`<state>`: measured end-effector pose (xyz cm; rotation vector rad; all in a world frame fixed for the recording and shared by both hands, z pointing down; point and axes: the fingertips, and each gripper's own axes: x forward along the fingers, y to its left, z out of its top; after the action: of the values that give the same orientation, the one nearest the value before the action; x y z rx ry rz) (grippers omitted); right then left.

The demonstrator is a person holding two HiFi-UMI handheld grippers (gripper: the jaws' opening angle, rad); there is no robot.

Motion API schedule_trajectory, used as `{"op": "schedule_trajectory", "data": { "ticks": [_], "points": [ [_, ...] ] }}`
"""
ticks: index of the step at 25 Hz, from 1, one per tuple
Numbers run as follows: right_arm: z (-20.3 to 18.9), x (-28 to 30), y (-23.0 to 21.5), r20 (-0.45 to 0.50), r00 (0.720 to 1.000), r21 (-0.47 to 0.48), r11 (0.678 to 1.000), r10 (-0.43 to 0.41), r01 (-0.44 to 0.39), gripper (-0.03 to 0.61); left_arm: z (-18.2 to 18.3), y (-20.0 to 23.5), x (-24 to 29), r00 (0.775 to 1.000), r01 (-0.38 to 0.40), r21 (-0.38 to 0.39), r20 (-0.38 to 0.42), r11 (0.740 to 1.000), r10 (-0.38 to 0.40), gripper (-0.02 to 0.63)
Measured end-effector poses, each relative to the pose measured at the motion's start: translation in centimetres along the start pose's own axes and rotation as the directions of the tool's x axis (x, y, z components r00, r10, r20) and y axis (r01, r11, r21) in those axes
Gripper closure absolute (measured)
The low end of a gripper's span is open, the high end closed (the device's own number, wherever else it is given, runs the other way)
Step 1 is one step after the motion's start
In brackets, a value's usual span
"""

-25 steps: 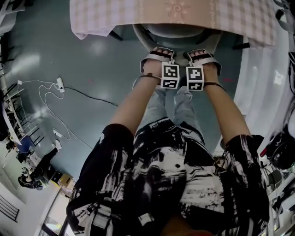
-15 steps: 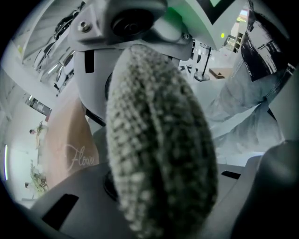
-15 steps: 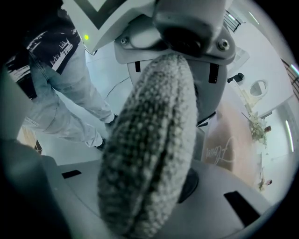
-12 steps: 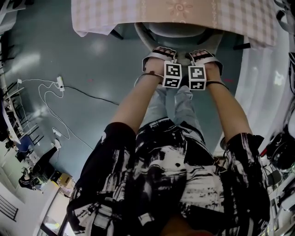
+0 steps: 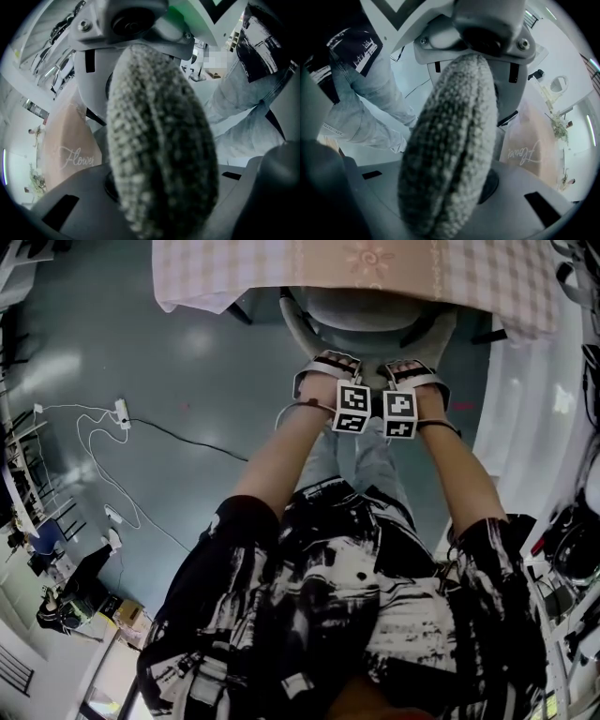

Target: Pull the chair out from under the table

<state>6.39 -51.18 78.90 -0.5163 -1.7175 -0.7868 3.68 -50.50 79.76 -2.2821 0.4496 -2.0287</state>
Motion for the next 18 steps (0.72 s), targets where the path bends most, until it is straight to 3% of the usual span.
{"op": "schedule_trajectory", "data": {
  "ticks": [18],
  "points": [
    [5.9,-0.8,7.9,-0.025,1.0,0.099,0.995,0.0,0.003,0.48,0.1,-9.3,-2.0,1.0,0.009,0.095,0.016,0.995,-0.01,0.511]
  ]
}}
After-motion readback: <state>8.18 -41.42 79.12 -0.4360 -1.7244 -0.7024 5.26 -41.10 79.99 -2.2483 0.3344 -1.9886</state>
